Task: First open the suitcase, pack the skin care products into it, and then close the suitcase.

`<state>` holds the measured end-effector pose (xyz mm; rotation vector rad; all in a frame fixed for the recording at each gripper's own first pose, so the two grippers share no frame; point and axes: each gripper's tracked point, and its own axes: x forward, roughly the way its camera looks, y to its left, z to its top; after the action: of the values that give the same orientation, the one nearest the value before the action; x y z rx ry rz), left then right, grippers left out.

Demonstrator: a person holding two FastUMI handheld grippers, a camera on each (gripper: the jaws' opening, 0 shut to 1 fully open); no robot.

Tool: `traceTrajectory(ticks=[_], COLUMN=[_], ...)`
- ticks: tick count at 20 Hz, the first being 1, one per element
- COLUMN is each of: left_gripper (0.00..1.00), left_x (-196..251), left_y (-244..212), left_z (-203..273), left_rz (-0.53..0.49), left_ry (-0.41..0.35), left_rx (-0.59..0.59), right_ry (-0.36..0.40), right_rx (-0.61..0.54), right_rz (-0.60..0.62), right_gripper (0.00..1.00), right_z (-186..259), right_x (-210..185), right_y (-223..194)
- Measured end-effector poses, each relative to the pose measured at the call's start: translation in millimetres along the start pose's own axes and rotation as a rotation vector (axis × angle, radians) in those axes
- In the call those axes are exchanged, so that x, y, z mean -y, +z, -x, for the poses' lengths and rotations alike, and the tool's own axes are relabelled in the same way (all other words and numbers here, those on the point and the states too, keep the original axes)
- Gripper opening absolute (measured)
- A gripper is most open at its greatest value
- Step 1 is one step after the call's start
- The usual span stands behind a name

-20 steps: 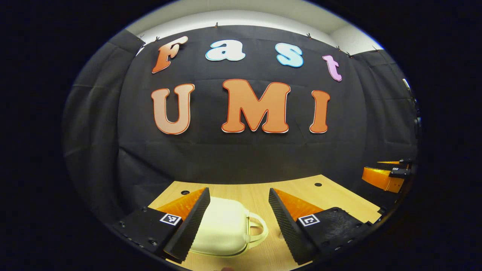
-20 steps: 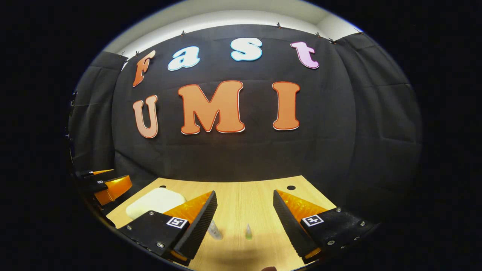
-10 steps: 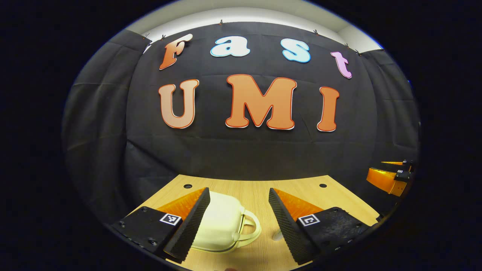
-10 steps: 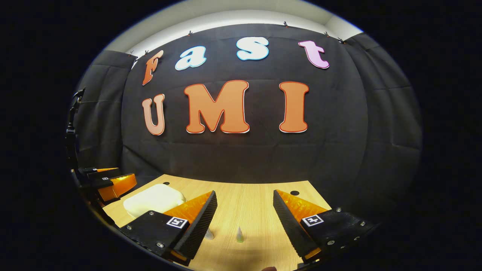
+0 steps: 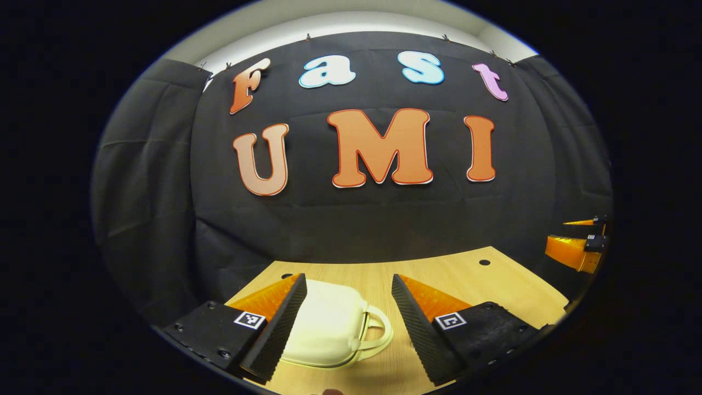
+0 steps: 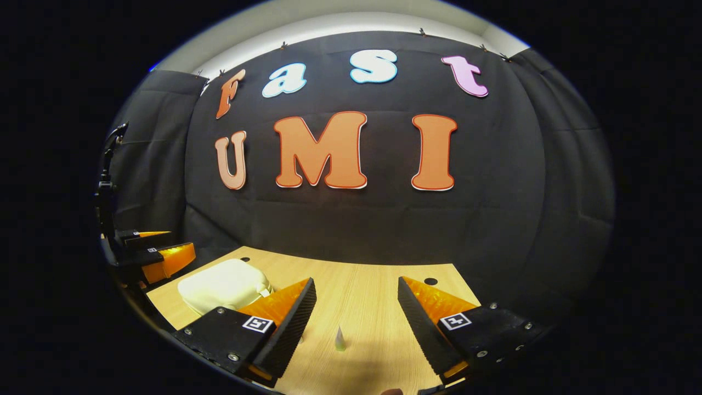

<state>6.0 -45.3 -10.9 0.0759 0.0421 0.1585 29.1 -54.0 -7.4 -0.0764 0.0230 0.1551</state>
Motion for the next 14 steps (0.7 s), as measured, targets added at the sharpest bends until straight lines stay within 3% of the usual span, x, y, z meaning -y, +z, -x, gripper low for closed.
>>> traceTrajectory(ticks=[4, 7, 14], left_gripper=[0.98, 0.98, 0.98], left_x=[-2, 1, 34], left_y=[-12, -34, -147], left_z=[-9, -19, -43], left_rz=[-0.112, -0.265, -0.561], left_ry=[-0.008, -0.021, -0.147], left_rx=[-0.019, -0.051, -0.215], right_ry=[-0.020, -0.039, -0.070], right_rx=[-0.020, -0.038, -0.130], right_rz=[-0.018, -0.029, -0.067], right_gripper=[0.95, 0.95, 0.95], right_z=[-1, -4, -15], right_x=[1, 6, 15], right_y=[-8, -15, -45])
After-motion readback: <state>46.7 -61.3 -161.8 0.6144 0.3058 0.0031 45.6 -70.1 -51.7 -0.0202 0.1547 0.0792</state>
